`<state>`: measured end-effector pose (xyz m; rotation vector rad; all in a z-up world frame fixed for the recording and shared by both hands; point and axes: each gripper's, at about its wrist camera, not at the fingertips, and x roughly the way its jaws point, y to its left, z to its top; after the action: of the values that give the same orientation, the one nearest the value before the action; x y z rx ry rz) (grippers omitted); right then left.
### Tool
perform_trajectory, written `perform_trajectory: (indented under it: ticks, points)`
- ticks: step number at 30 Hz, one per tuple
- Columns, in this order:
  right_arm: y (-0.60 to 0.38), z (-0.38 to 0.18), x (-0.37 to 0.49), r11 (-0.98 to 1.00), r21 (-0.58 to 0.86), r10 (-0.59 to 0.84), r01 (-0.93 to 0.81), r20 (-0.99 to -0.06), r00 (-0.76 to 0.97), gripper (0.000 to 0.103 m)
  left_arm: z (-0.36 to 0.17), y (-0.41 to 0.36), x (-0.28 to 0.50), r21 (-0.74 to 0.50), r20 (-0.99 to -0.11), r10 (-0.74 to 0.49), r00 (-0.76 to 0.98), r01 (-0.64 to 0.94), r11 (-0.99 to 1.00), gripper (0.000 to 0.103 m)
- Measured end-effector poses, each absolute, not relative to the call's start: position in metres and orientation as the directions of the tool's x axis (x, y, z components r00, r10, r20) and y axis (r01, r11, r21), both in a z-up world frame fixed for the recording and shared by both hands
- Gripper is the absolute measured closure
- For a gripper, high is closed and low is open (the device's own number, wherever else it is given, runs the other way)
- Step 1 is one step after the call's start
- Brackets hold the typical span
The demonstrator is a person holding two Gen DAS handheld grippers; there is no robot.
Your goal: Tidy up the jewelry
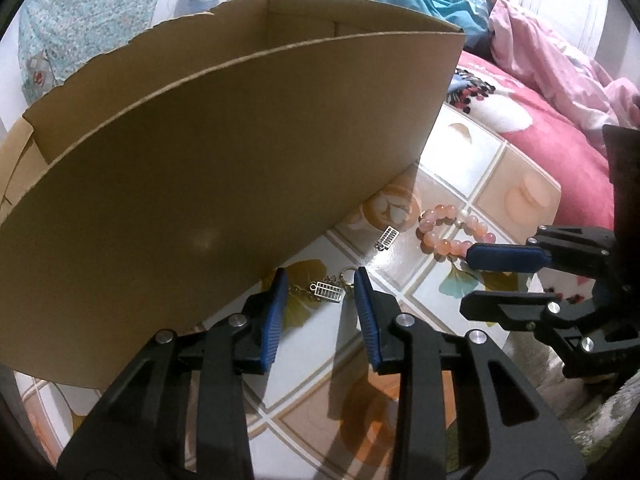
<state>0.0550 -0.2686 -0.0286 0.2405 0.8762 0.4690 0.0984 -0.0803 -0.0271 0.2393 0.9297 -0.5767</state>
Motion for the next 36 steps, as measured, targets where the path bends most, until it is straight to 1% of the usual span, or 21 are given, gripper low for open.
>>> perform_trajectory:
  ticks: [4, 14, 25, 27, 30, 36]
  points:
    - [-0.27, -0.027, 0.06, 0.868, 0.405, 0.496, -0.288, -0.67, 0.552, 0.064, -0.026, -0.077, 0.098, -0.071, -0.809, -0.373, 0.455, 0.555, 0.829, 0.071]
    - [-0.268, -0.026, 0.056, 0.83, 0.457, 0.556, -0.319, -0.637, 0.534, 0.064, -0.024, -0.073, 0.093, -0.062, -0.81, -0.354, 0.468, 0.531, 0.845, 0.071]
    - [-0.258, -0.026, 0.052, 0.817, 0.454, 0.577, -0.356, -0.628, 0.522, 0.063, -0.024, -0.067, 0.087, -0.057, -0.811, -0.33, 0.483, 0.497, 0.866, 0.071]
    - [-0.26, -0.026, 0.054, 0.815, 0.458, 0.578, -0.355, -0.625, 0.524, 0.062, -0.025, -0.066, 0.088, -0.06, -0.813, -0.328, 0.481, 0.492, 0.869, 0.071]
    - [-0.26, -0.026, 0.054, 0.816, 0.462, 0.577, -0.347, -0.622, 0.529, 0.057, -0.025, -0.064, 0.087, -0.061, -0.814, -0.325, 0.481, 0.485, 0.872, 0.071]
    - [-0.262, -0.027, 0.054, 0.811, 0.473, 0.584, -0.344, -0.622, 0.522, 0.057, -0.025, -0.064, 0.087, -0.062, -0.815, -0.322, 0.481, 0.481, 0.875, 0.071]
